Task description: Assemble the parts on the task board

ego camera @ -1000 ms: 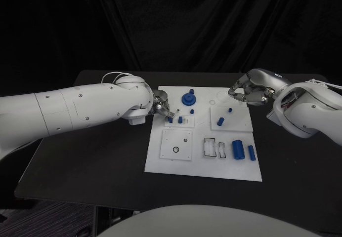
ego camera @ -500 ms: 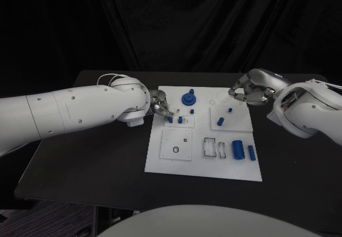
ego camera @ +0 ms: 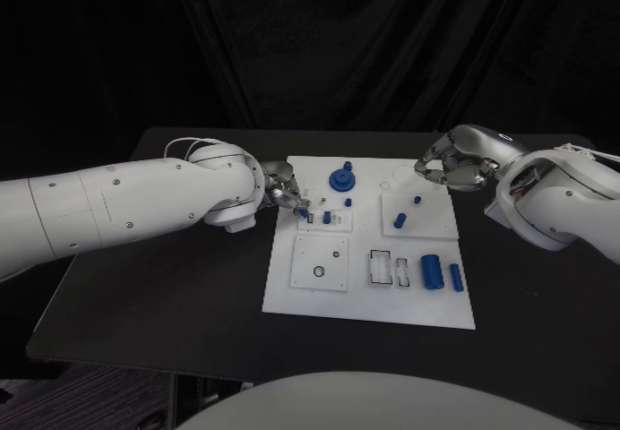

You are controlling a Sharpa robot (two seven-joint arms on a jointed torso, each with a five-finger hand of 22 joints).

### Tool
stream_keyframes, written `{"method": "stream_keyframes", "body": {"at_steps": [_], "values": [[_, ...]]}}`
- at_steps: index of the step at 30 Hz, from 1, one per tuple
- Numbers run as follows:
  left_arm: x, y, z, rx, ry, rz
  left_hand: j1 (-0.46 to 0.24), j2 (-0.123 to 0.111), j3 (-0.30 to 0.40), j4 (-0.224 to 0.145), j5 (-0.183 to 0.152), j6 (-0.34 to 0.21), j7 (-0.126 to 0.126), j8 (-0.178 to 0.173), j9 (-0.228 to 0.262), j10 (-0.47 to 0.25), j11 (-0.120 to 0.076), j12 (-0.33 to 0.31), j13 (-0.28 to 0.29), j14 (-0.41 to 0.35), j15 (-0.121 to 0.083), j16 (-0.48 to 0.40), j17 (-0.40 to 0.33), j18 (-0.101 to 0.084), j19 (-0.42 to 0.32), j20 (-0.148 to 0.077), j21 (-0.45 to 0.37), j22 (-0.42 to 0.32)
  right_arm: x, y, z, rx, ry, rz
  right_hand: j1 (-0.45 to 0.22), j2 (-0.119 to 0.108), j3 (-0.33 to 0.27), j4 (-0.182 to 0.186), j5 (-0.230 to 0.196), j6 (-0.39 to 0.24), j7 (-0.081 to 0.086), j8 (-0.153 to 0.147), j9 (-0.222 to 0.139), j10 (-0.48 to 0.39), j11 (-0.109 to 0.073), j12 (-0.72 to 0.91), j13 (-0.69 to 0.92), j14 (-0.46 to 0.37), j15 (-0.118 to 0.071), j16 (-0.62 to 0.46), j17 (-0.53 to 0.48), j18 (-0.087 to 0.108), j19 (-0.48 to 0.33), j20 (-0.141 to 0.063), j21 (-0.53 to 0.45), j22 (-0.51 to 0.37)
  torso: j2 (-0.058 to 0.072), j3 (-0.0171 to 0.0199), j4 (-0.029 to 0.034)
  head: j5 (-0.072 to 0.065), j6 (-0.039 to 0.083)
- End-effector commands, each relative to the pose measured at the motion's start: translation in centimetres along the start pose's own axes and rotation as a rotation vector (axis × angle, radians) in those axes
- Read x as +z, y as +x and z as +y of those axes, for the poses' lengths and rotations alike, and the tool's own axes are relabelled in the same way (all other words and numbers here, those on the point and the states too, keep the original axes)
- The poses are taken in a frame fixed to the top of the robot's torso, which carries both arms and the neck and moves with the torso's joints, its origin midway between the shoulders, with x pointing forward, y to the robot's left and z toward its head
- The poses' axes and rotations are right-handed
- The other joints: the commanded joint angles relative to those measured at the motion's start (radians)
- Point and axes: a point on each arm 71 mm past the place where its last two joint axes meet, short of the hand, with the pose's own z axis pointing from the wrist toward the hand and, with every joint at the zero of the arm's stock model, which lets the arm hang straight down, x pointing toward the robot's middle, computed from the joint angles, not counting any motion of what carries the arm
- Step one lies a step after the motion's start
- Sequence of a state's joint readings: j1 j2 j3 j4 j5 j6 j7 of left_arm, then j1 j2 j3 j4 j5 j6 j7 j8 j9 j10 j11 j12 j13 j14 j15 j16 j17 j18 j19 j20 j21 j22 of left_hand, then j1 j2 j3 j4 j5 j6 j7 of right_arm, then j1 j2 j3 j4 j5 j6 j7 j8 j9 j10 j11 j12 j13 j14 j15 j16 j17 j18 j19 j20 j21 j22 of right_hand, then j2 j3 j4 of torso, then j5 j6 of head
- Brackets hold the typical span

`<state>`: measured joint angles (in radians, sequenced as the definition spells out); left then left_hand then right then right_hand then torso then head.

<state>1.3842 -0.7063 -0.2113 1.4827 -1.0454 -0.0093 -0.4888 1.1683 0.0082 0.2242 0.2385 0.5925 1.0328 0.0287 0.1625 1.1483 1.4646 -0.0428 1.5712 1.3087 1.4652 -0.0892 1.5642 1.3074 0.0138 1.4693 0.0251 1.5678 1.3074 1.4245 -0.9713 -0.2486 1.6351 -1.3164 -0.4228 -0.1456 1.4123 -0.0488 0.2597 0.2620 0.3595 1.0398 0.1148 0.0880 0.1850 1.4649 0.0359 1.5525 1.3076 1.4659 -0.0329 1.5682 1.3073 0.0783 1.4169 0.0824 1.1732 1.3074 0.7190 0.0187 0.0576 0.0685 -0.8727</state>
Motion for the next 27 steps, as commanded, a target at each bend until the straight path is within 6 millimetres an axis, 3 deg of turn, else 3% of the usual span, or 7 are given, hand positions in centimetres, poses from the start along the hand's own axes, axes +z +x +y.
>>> {"method": "stream_keyframes", "body": {"at_steps": [1, 27], "values": [[-0.1, -0.1, -0.2, -0.025, 0.03, -0.05, -0.001, -0.012, 0.008, -0.001, -0.003, 0.001, -0.001, 0.002, -0.001, 0.106, -0.001, 0.0, 0.262, 0.1, -0.003, -0.006, 0.247, -0.014, 0.102, -0.002, 0.003, 0.263, -0.1, 0.0, -0.2, 0.001, 0.018, -0.004, 0.008, -0.001, 0.008, 0.0, 0.006, 0.002, 0.0, 0.0, 0.0, 0.078, 0.002, -0.004, 0.239, 0.105, 0.005, 0.003, 0.263, 0.005, -0.009, -0.001, -0.004, 0.153, 0.0, 0.0003, 0.0003, -0.001, 0.0], [-0.3, 2.8, 1.1, -0.134, 0.122, -0.153, -0.008, -0.022, 0.037, 0.009, -0.007, -0.015, 0.005, 0.0, -0.002, 0.106, 0.005, 0.0, 0.262, 0.096, 0.002, -0.014, 0.236, -0.006, 0.077, 0.002, -0.002, 0.252, -0.3, -0.1, -0.4, 0.003, 0.022, -0.01, 0.008, -0.002, 0.009, 0.0, 0.006, 0.0, 0.0, -0.002, -0.001, 0.079, 0.002, -0.004, 0.239, 0.105, 0.005, 0.003, 0.263, 0.005, -0.009, -0.001, -0.004, 0.153, 0.0, 0.0001, 0.0003, -0.005, 0.0]]}}
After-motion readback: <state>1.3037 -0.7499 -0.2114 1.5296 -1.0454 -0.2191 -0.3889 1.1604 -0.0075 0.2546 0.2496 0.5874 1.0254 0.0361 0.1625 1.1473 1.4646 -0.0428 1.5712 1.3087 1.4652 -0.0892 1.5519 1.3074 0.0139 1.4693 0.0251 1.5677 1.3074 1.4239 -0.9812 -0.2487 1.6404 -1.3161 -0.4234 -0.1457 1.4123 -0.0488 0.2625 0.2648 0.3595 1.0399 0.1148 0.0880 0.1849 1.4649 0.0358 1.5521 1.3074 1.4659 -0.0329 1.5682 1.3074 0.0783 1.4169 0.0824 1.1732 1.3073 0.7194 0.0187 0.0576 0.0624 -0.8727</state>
